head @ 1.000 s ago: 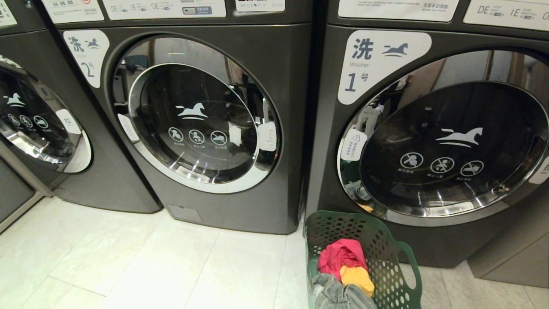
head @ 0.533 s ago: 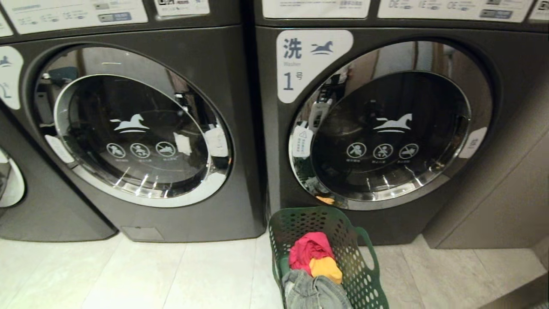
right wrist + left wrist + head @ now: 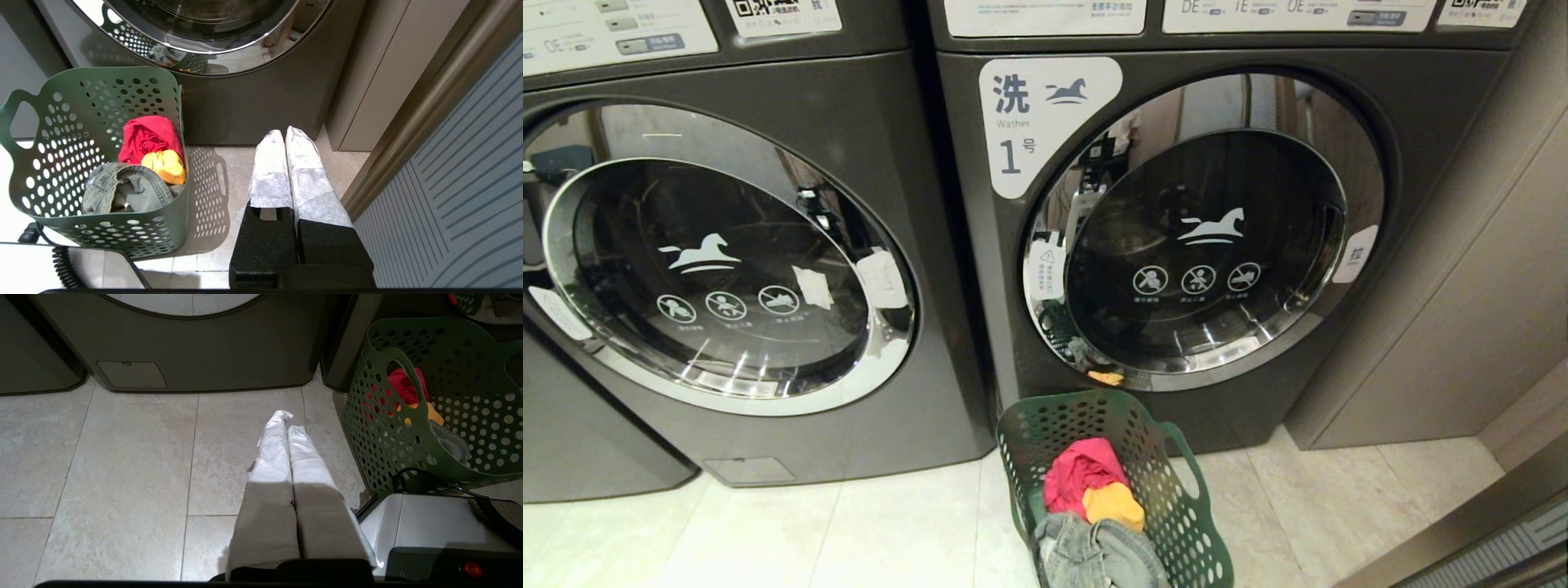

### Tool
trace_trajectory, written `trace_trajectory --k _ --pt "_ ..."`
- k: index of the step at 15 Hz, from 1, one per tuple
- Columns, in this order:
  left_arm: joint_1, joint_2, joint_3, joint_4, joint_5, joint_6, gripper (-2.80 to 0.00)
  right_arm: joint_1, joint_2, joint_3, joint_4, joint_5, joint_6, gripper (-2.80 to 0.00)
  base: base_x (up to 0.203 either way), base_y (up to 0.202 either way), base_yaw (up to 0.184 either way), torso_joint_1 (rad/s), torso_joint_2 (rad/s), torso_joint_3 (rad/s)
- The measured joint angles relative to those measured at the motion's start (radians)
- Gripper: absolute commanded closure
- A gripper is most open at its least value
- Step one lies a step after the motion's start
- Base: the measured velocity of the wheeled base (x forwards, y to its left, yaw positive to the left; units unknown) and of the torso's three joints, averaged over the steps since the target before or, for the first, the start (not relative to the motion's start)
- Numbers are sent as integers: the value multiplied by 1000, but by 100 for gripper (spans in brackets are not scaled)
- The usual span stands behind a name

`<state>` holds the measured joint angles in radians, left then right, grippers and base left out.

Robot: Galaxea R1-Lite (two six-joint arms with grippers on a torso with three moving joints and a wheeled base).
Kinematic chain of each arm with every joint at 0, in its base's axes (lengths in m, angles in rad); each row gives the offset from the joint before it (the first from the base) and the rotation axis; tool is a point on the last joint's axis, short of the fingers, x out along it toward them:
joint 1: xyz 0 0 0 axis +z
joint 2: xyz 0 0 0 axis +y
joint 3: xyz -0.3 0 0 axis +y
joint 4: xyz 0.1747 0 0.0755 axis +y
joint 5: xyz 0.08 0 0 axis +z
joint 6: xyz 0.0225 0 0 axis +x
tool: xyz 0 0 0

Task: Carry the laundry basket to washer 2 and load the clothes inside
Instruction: Open the lid of the washing machine

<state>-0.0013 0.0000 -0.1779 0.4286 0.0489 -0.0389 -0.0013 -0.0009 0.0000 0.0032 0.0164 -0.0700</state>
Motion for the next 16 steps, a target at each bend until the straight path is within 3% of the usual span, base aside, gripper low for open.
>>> trace_trajectory --k 16 --pt "0 0 0 0 -2 7 0 0 0 0 0 0 0 0 0 0 0 0 0 0"
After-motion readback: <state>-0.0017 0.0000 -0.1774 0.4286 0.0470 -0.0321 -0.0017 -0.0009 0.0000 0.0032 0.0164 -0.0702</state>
